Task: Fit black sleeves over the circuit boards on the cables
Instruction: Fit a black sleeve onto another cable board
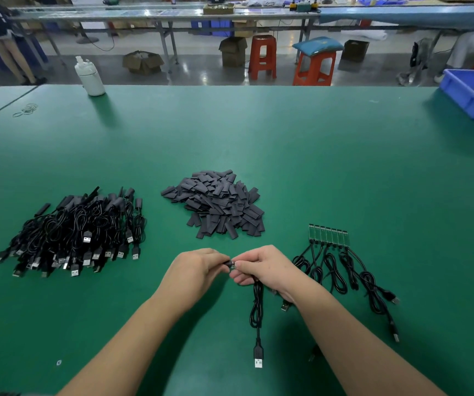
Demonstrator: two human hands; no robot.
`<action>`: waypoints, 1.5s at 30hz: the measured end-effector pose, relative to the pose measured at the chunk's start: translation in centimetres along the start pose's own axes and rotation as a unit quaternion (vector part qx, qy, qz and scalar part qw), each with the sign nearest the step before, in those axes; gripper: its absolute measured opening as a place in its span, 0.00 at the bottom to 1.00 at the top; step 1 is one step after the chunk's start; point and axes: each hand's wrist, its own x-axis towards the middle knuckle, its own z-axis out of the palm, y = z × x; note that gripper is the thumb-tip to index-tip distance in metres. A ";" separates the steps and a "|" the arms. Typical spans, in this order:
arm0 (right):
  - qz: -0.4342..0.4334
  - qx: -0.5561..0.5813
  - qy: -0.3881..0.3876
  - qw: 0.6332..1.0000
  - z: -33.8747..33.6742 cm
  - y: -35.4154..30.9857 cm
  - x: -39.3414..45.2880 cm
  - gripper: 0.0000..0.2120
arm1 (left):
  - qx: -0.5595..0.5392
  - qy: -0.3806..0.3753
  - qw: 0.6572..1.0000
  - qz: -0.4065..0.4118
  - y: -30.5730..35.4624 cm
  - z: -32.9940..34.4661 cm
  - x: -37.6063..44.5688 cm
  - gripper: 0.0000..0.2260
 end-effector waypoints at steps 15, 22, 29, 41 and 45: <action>0.013 -0.119 -0.005 0.993 1.1 -1.0 0.1 0.12 | 0.201 -0.137 0.969 0.042 0.2 0.9 0.4 0.18; 0.009 0.049 0.072 0.996 1.5 -1.8 -0.1 0.12 | -0.066 0.041 0.987 -0.140 1.3 1.5 1.0 0.24; -0.035 0.212 0.160 0.963 0.5 -3.4 0.8 0.16 | -0.210 -0.036 0.943 -0.257 2.0 2.8 0.8 0.01; 0.110 -0.561 0.265 0.776 -12.3 -3.2 -0.2 0.23 | 0.104 0.120 0.903 -0.399 -11.2 -3.3 3.5 0.17; 0.076 -0.479 0.244 0.839 -13.9 -3.1 -1.1 0.15 | 0.236 0.110 0.896 -0.361 -12.7 -3.5 2.7 0.15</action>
